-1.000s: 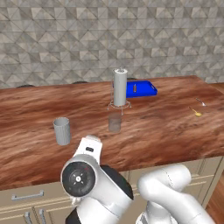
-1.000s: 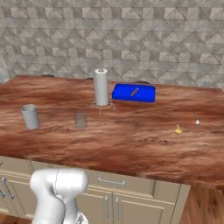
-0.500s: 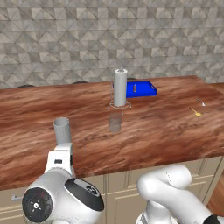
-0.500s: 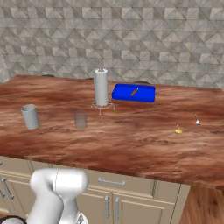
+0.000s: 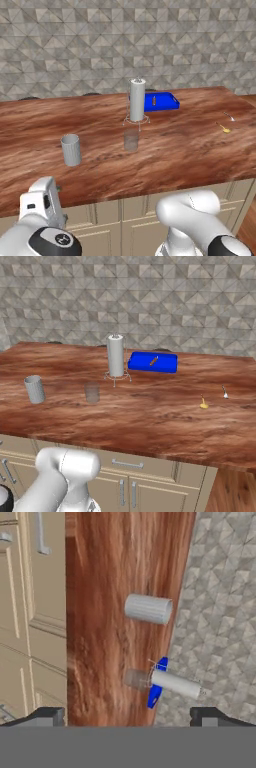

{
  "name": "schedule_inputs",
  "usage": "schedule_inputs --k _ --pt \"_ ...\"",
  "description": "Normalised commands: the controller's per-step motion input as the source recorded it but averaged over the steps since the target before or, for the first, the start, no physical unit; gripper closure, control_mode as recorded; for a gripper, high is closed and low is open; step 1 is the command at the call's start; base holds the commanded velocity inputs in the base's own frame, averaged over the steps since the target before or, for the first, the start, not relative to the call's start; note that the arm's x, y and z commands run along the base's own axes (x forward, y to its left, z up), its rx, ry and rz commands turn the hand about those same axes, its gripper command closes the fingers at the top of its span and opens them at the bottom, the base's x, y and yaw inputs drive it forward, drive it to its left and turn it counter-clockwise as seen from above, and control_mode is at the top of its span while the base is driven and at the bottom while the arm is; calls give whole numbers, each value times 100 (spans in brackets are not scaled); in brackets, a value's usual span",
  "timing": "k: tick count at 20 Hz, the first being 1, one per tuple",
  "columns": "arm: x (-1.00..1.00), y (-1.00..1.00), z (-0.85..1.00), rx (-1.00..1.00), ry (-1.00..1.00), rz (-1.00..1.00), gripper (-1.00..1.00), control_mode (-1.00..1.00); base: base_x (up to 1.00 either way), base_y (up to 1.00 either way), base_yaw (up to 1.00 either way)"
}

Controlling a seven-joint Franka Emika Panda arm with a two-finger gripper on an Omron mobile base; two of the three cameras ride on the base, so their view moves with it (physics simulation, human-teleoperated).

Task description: Take the tongs from the drawer on the left and place them on the dining counter next to the tray containing the kebab skewer.

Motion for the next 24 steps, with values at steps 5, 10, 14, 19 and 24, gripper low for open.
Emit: schedule_inputs --k 5,10,14,19,24 --pt "1 44 -52 -13 -9 2 -100 -100 0 0 0" --pt "7 40 -61 -8 -7 4 -100 -100 0 0 0" --pt "19 39 -70 -7 -8 5 -100 -100 0 0 0" --pt "42 25 -78 -4 -11 11 -100 -100 0 0 0" --pt "47 18 -67 -1 -9 15 -100 -100 0 0 0"
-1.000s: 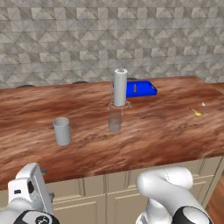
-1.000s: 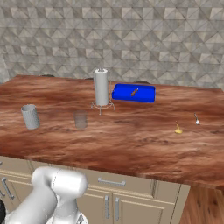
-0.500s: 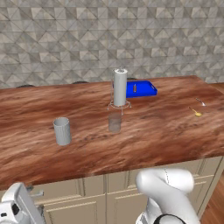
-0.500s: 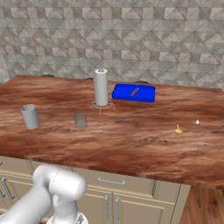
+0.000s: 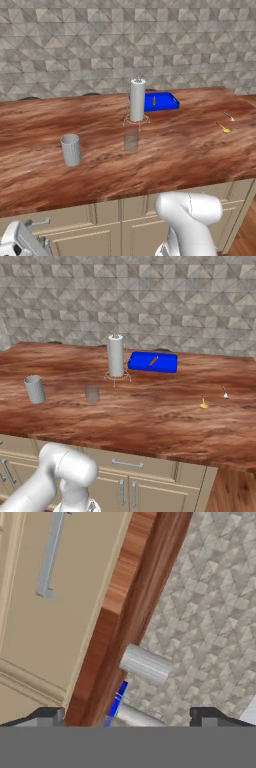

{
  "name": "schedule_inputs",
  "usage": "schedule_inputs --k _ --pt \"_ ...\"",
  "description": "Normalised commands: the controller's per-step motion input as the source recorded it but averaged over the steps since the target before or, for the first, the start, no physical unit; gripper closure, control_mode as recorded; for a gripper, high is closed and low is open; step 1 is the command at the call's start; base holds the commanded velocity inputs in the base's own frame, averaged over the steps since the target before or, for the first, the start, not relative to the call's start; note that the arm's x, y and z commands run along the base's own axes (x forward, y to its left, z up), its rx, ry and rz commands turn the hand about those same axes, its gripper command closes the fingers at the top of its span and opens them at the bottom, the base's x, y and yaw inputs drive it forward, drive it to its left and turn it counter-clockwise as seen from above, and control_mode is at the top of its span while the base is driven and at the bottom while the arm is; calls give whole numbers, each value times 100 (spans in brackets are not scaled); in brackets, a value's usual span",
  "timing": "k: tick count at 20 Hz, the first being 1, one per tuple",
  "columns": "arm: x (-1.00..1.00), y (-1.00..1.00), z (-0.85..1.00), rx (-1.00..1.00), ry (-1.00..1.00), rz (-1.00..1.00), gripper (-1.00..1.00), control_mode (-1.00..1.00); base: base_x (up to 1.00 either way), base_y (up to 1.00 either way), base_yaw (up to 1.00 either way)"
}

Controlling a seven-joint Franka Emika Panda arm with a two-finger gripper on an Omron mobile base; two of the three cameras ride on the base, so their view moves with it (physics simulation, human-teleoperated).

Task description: Take the tongs from the drawer on the left and place them on the dining counter next to the tray containing the kebab skewer.

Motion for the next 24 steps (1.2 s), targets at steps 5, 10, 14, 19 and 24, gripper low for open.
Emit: schedule_inputs --k 5,10,14,19,24 --pt "41 23 -40 0 -12 17 -100 -100 0 0 0" --pt "14 13 -7 0 -15 9 -100 -100 0 0 0" --pt "0 0 0 0 -10 0 -100 -100 0 0 0" --pt "0 0 -15 14 -4 0 -100 -100 0 0 0" --pt "0 0 -9 25 0 1 -100 -100 0 0 0"
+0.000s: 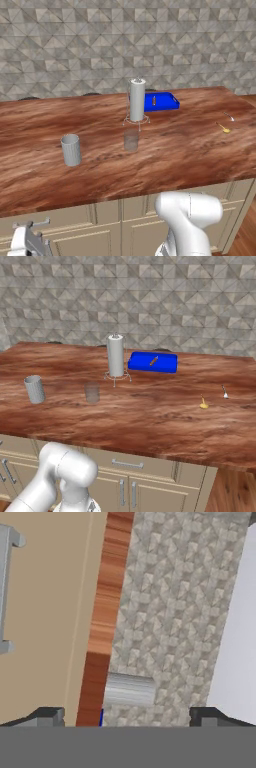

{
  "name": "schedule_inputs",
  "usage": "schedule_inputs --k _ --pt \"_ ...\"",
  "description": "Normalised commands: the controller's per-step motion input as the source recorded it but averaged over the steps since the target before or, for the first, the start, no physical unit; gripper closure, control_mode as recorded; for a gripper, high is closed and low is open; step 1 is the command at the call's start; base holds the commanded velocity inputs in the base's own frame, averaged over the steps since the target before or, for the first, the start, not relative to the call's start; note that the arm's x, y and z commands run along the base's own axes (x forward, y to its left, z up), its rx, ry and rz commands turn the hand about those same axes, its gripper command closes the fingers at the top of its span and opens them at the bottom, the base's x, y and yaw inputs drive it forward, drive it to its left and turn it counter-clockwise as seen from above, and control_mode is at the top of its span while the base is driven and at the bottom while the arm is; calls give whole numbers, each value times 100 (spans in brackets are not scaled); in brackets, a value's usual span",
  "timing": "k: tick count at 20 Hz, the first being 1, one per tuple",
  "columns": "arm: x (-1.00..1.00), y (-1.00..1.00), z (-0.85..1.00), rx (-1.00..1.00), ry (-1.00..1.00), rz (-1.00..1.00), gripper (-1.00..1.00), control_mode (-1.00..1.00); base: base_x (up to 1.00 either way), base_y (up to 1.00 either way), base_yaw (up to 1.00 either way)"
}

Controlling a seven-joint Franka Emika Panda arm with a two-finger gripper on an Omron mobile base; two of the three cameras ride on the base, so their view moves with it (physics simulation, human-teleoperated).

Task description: Take the tongs from the drawer on the left and place them on the dining counter next to the tray containing the kebab skewer.

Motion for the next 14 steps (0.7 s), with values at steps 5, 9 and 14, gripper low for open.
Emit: schedule_inputs --k 5,9,14 --pt "0 0 0 13 0 0 -100 -100 0 0 0" --pt "0 1 0 3 2 0 -100 -100 0 0 0" --pt "0 13 -13 2 13 4 -100 -100 0 0 0"
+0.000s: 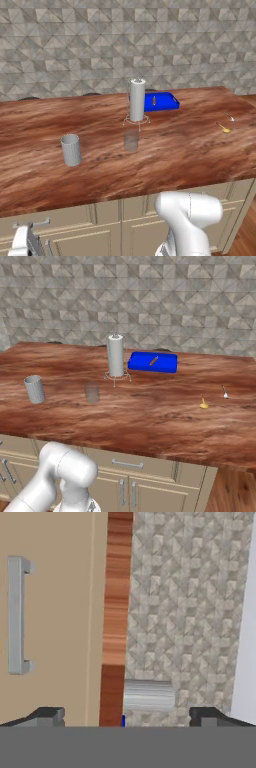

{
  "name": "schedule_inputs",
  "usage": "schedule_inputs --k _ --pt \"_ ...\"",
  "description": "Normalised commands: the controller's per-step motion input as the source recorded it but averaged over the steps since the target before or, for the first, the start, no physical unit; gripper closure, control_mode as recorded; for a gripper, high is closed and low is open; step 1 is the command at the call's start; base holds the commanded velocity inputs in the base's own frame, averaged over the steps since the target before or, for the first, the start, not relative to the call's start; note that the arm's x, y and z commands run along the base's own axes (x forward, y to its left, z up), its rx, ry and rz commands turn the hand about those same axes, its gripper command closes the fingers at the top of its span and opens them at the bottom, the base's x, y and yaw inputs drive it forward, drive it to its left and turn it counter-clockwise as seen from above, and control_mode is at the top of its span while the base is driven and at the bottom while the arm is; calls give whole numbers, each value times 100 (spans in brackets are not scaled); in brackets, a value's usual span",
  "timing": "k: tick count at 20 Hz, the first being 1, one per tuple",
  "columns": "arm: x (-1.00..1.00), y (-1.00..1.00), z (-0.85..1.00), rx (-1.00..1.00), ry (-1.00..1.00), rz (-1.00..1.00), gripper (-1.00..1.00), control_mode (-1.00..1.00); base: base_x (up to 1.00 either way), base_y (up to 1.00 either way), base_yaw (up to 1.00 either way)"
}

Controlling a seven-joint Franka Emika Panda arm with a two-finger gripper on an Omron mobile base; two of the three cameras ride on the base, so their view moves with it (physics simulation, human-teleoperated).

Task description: Take the tongs from the drawer on the left and place them on the dining counter next to the tray containing the kebab skewer.

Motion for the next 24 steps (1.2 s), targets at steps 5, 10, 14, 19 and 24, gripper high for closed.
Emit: schedule_inputs --k 5,10,14,19,24 --pt "6 18 -30 0 24 7 -100 -100 0 0 0" --pt "21 21 -46 0 20 12 -100 -100 0 0 0" --pt "17 10 -18 0 5 9 -100 -100 0 0 0" --pt "5 0 -8 0 -1 0 -100 -100 0 0 0" --pt "11 0 -25 0 -4 0 -100 -100 0 0 0"
